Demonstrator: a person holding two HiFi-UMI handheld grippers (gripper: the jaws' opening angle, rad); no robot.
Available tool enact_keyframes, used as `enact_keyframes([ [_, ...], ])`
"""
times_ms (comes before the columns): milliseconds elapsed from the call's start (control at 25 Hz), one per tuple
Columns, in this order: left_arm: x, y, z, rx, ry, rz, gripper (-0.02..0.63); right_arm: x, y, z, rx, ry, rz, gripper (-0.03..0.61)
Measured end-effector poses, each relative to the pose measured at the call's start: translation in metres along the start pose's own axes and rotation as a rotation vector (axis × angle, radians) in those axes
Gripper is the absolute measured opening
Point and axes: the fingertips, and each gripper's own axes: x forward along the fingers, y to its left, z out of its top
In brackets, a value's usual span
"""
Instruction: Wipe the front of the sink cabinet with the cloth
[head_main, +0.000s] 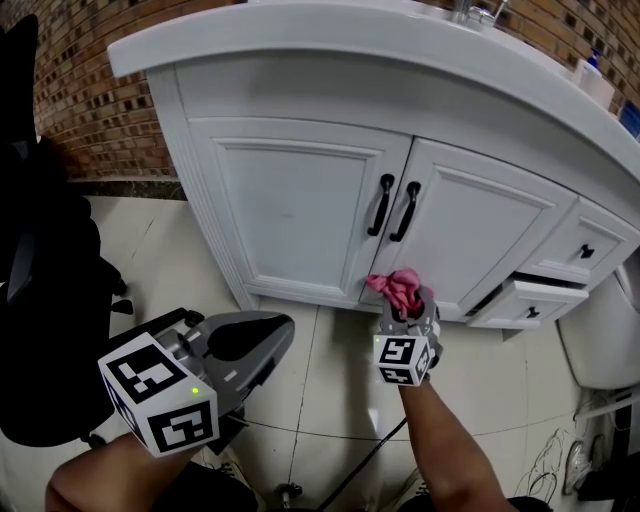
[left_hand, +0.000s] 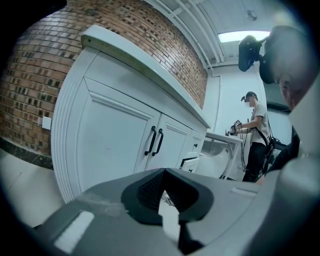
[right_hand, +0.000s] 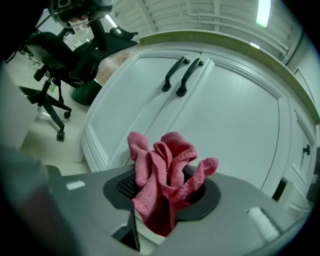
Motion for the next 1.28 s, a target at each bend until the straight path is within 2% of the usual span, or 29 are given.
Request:
enact_keyframes([
  [240, -0.004, 0.005, 0.0, -0.004, -0.006, 0.01, 0.005, 0.006, 0.018, -0.027, 0.01, 0.061, 0.027, 0.167],
  [520, -0.01, 0.011, 0.002, -0.009, -0.011, 0.021, 0.005, 0.013, 0.042, -0.069, 0.035, 0.183, 0.092, 0.167],
  [1000, -0.019, 0.014, 0.004, -0.011, -0.022, 0.024, 0.005, 0.014, 0.042, -0.07, 0.031, 0.161, 0.067, 0.167],
  [1280, -0.029, 0.012, 0.008, -0.006, -0.044, 0.027, 0.005, 0.014, 0.04, -0.072, 0.08, 0.249, 0.122, 0.161],
])
